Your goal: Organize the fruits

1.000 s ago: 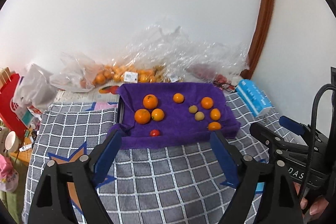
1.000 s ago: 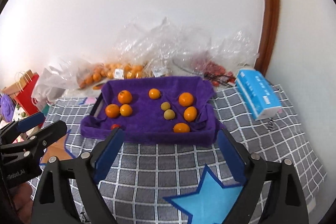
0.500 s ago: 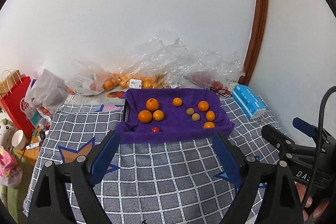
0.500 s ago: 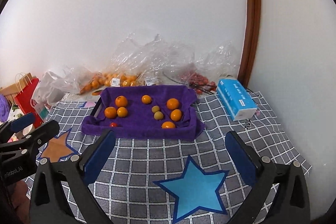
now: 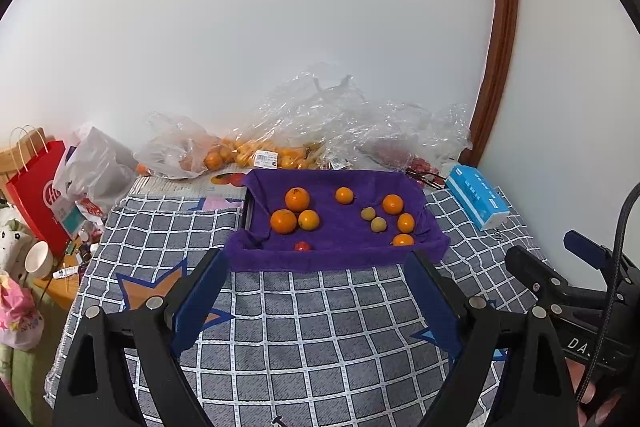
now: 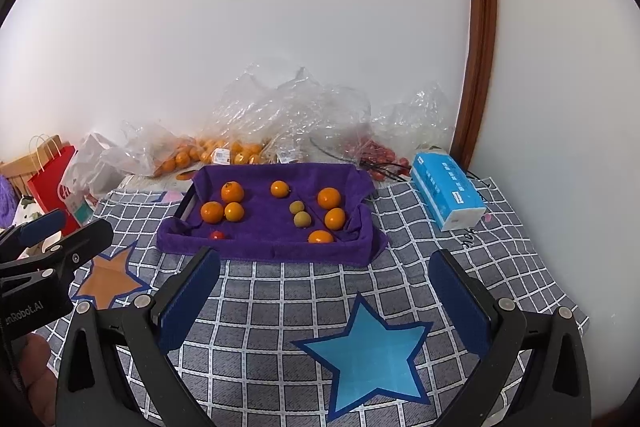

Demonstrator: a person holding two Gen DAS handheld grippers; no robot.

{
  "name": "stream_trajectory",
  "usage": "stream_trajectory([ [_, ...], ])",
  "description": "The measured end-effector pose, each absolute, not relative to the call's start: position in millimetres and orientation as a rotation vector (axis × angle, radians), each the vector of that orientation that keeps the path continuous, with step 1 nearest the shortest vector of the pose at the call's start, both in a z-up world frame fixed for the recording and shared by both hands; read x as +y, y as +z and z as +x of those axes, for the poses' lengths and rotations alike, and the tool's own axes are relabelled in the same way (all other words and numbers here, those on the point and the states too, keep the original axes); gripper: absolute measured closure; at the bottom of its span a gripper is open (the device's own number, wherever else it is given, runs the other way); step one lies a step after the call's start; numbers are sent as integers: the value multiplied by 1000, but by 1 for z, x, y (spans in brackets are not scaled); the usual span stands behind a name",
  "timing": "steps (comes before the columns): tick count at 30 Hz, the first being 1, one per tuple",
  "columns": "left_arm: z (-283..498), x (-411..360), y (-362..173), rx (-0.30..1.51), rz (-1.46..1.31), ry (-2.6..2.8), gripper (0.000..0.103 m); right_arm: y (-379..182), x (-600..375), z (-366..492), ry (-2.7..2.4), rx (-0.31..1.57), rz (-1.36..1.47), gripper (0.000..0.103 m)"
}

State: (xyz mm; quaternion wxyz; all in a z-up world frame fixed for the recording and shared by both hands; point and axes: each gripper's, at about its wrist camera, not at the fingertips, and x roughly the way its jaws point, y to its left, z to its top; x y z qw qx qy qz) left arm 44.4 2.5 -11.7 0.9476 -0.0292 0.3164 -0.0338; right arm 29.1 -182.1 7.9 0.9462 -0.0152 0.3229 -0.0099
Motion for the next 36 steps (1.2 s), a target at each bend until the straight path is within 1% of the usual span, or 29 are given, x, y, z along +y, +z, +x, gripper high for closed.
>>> stream_trajectory([
  [36, 42, 8, -12, 644, -61, -57, 13, 10, -179, 27, -12, 655, -29, 0],
])
